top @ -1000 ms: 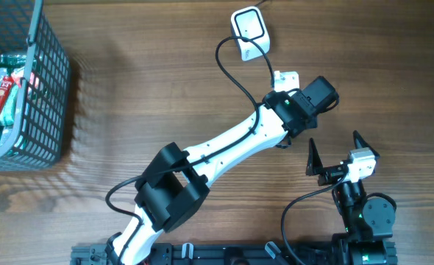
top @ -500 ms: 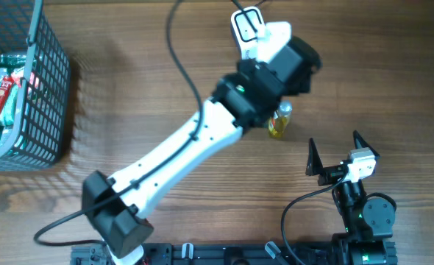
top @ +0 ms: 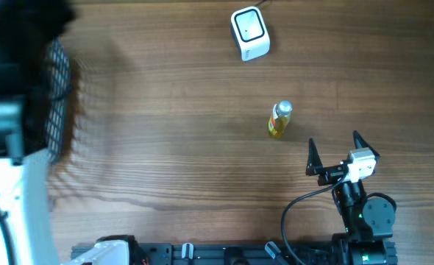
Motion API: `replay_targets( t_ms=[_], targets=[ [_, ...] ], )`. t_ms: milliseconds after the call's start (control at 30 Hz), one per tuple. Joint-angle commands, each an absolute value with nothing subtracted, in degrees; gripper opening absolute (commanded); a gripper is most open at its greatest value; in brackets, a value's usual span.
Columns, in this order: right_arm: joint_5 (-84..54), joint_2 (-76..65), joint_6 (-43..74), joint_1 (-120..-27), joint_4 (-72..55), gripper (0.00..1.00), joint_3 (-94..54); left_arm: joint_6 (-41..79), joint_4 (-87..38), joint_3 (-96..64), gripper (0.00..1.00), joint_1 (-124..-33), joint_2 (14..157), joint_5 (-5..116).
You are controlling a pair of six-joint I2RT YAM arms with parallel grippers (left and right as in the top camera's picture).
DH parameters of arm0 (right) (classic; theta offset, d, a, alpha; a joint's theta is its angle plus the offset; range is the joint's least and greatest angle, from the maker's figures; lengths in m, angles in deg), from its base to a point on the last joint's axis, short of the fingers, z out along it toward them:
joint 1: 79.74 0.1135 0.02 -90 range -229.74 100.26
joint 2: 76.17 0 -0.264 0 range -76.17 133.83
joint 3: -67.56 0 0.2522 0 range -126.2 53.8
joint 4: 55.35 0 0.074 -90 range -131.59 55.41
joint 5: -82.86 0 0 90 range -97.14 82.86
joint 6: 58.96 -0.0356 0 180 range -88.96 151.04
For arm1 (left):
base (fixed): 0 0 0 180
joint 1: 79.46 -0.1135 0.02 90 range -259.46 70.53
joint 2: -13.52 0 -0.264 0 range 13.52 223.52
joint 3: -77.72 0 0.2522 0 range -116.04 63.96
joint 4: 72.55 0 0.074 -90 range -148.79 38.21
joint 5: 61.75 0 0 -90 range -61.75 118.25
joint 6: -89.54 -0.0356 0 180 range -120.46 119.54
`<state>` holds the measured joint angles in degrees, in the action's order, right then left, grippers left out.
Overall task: Scan the item barcode
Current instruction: 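Carry the bottle with the left gripper toward the scanner, then set the bottle upright on the table and return left gripper to basket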
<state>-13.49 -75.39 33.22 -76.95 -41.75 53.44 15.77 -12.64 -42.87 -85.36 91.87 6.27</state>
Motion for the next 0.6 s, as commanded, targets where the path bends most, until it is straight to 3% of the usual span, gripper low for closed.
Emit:
replay_targets(
  t_ms=[0,200,567],
  targets=[
    [-12.9,-75.9,32.4,-77.4,-41.9,1.00,53.5,13.4,-10.5,-42.9,0.97,-97.9,94.9,15.3],
    [-12.9,-75.9,32.4,-77.4,-41.9,1.00,53.5,11.9,-6.3,-42.9,1.00,-110.6,104.6,26.1],
    [-12.9,-75.9,32.4,-77.4,-41.9,1.00,53.5,8.5,-4.4,-42.9,1.00,-113.8,121.0,29.3]
  ],
)
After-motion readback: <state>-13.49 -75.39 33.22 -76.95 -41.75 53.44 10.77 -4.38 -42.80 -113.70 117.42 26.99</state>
